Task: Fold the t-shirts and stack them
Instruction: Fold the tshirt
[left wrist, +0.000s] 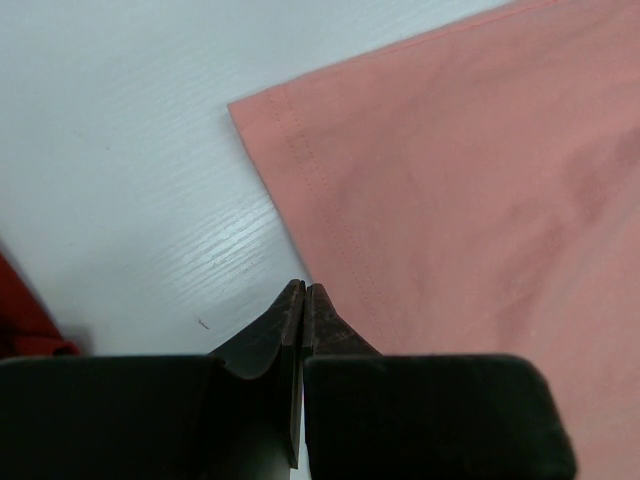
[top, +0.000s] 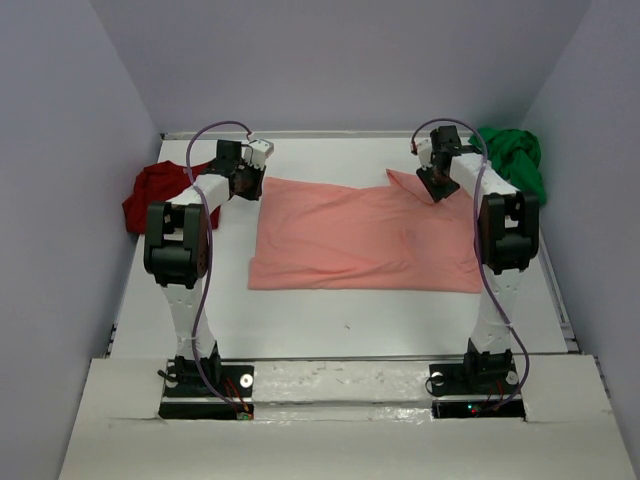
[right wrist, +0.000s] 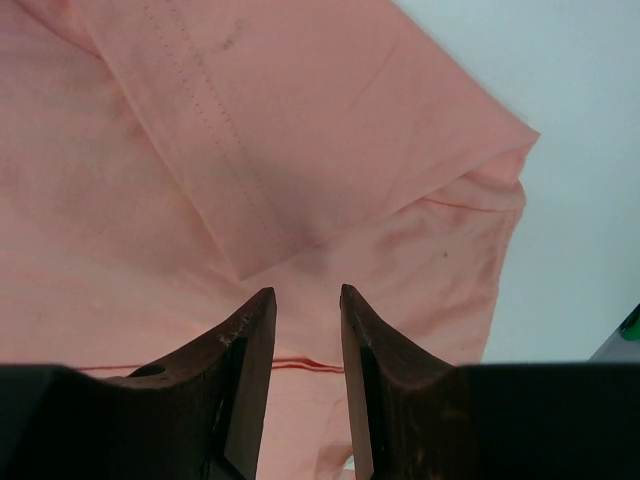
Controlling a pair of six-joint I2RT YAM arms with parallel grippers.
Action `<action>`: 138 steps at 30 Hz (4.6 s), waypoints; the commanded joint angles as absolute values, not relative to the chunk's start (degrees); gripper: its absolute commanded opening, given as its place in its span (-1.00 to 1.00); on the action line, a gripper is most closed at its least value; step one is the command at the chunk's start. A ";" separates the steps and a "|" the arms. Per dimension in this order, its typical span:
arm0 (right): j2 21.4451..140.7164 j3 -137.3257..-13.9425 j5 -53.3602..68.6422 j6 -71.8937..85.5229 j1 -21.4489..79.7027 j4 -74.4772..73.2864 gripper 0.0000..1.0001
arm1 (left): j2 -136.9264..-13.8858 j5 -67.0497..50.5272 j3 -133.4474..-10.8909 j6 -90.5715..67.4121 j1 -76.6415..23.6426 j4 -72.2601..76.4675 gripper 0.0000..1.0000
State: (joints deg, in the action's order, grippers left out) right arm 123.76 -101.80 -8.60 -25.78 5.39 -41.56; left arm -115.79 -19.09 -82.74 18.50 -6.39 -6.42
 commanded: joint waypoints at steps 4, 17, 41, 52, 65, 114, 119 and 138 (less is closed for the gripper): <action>122.87 -103.62 -5.36 -27.24 7.82 -44.21 -0.25 | -114.96 -19.95 -82.79 18.19 -6.42 -5.36 -0.78; 126.47 -105.29 -8.87 -27.51 9.40 -44.12 -0.25 | -114.44 -19.60 -81.83 18.72 -6.42 -5.27 -0.78; 127.88 -105.82 -14.68 -26.46 9.40 -41.04 -0.59 | -113.91 -20.13 -81.04 18.98 -6.42 -5.10 -0.78; 127.71 -105.91 -14.77 -26.37 9.40 -41.04 -1.00 | -113.82 -20.39 -80.86 19.16 -6.42 -5.10 -0.78; 126.12 -112.23 -17.14 -28.03 9.40 -36.48 -1.00 | -112.50 -19.60 -80.16 19.69 -6.42 -4.83 -0.78; 117.42 -95.90 -31.37 -25.75 3.08 -15.20 0.44 | -117.33 -39.52 -88.50 10.39 -3.61 -4.39 -0.50; 116.46 -93.69 -30.15 -25.66 2.55 -15.29 0.43 | -123.73 -45.43 -93.59 4.84 -1.15 -4.30 -0.39; 118.65 -93.51 -30.15 -26.98 2.55 -15.64 0.39 | -131.13 -43.77 -101.95 -2.37 1.76 -1.67 -0.35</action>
State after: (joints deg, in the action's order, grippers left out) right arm 118.15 -92.95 -29.98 -27.16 2.35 -16.43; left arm -131.52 -42.72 -99.15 0.03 2.09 -3.77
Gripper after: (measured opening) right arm 0.699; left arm 0.321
